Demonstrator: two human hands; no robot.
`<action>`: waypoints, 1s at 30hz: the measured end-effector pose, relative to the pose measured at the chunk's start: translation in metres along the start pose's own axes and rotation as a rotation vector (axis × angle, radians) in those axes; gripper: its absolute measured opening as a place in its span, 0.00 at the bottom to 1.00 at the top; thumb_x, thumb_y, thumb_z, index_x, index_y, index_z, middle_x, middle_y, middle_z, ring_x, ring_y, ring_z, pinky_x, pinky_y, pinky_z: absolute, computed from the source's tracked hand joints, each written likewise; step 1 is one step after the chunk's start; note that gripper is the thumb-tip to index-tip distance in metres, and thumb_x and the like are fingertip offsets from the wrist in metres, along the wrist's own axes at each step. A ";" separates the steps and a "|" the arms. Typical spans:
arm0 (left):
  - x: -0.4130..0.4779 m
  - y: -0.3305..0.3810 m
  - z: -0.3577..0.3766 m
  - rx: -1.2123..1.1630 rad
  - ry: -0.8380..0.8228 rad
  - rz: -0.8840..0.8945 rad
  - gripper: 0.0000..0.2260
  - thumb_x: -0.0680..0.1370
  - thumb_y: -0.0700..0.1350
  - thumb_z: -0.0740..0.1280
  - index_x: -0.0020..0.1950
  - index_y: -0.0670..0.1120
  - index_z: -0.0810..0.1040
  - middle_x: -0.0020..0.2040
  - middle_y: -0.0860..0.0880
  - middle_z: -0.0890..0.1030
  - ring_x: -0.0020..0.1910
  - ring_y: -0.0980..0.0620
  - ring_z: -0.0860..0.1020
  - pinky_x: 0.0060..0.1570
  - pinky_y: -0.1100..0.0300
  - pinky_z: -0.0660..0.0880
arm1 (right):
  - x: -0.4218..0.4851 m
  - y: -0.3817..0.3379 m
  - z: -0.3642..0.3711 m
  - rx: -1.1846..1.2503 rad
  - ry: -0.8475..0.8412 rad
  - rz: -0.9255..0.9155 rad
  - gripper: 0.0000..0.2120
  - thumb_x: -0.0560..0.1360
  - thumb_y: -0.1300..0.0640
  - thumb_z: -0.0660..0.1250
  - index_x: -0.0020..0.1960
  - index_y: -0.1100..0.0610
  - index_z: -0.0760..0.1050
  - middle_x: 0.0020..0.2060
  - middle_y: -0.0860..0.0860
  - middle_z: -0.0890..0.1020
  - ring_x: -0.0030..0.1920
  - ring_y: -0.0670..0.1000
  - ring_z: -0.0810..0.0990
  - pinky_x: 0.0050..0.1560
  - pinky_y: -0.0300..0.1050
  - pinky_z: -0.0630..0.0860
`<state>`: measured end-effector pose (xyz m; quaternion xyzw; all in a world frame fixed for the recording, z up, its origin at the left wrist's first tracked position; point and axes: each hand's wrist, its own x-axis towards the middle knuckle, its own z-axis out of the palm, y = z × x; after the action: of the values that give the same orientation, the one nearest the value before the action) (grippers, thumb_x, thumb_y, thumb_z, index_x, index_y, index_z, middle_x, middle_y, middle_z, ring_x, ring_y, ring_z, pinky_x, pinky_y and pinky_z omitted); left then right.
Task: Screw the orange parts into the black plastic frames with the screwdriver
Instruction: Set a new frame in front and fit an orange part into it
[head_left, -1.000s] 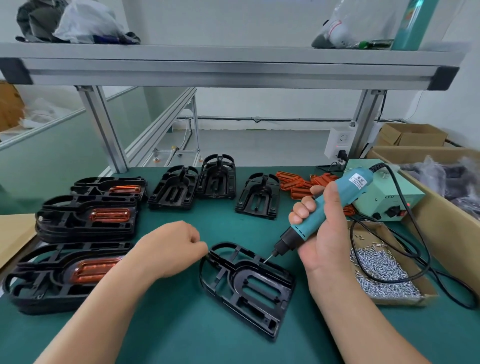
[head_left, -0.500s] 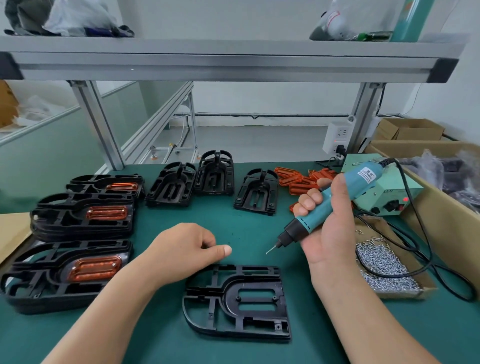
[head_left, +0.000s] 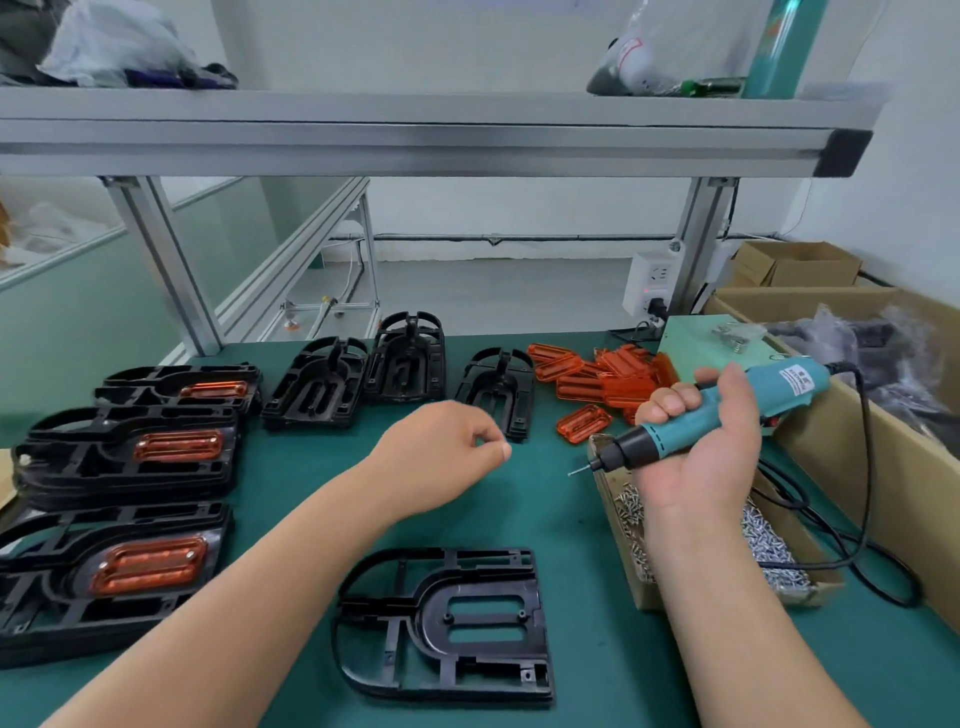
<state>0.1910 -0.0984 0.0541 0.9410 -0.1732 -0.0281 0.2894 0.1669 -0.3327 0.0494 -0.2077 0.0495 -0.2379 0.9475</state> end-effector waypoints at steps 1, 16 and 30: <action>0.012 0.008 0.002 0.024 -0.012 0.021 0.06 0.79 0.57 0.67 0.45 0.59 0.83 0.35 0.65 0.80 0.37 0.64 0.77 0.41 0.58 0.76 | 0.002 -0.002 -0.002 0.013 0.014 -0.009 0.09 0.83 0.51 0.68 0.48 0.55 0.73 0.34 0.48 0.70 0.32 0.47 0.70 0.34 0.39 0.71; 0.119 0.059 0.073 0.399 0.027 0.017 0.13 0.78 0.54 0.71 0.38 0.48 0.78 0.37 0.51 0.78 0.39 0.47 0.79 0.36 0.55 0.72 | 0.015 -0.004 -0.010 0.043 0.030 0.003 0.09 0.83 0.52 0.67 0.47 0.55 0.73 0.33 0.48 0.71 0.30 0.47 0.71 0.31 0.40 0.72; 0.003 0.005 0.001 -0.130 -0.082 -0.013 0.06 0.76 0.51 0.71 0.40 0.53 0.84 0.28 0.53 0.76 0.26 0.54 0.69 0.27 0.60 0.67 | 0.006 -0.002 -0.006 0.002 -0.008 0.007 0.07 0.82 0.54 0.68 0.49 0.55 0.73 0.34 0.49 0.71 0.32 0.47 0.71 0.34 0.40 0.72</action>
<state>0.1923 -0.1040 0.0566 0.9195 -0.1764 -0.0795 0.3423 0.1703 -0.3392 0.0450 -0.2075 0.0463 -0.2337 0.9488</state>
